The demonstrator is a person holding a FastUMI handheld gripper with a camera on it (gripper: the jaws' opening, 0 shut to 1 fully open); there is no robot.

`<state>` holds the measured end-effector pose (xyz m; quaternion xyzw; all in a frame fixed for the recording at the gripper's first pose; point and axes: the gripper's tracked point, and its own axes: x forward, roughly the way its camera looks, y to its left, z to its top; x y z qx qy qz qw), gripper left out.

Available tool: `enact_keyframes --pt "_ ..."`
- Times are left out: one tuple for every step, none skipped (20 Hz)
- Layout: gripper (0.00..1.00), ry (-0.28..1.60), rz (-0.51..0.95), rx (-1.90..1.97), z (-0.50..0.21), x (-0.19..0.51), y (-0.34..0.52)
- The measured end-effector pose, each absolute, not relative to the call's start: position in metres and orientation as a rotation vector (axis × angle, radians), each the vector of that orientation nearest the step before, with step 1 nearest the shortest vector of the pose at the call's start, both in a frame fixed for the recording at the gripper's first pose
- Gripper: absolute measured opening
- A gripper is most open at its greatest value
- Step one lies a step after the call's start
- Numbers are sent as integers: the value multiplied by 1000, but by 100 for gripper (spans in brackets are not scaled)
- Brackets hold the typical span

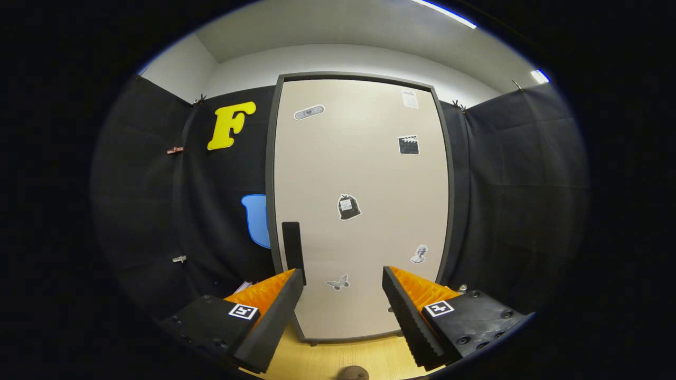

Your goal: Open the shoe cabinet door, grab the shoes and put them into the shoe cabinet, then close the shoe cabinet door.

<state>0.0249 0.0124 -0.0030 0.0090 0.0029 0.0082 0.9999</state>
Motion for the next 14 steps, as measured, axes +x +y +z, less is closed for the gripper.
enact_keyframes --pt "98 8 19 21 -4 28 15" --pt "98 10 22 23 -5 31 19" --pt "98 13 25 24 -6 35 23" --pt "98 14 31 27 -6 39 29" --pt "98 15 38 32 -7 44 35" --pt "98 17 45 37 -9 49 42" --pt "98 20 49 37 -10 54 47" --pt "98 25 51 36 -12 60 53" --pt "98 29 53 36 -15 66 58" --pt "98 33 55 39 -17 73 63" --pt "98 35 55 41 -19 79 67" --pt "98 39 55 43 -22 86 71" --pt "98 44 58 44 -25 94 76" --pt "98 49 59 43 -28 102 80"
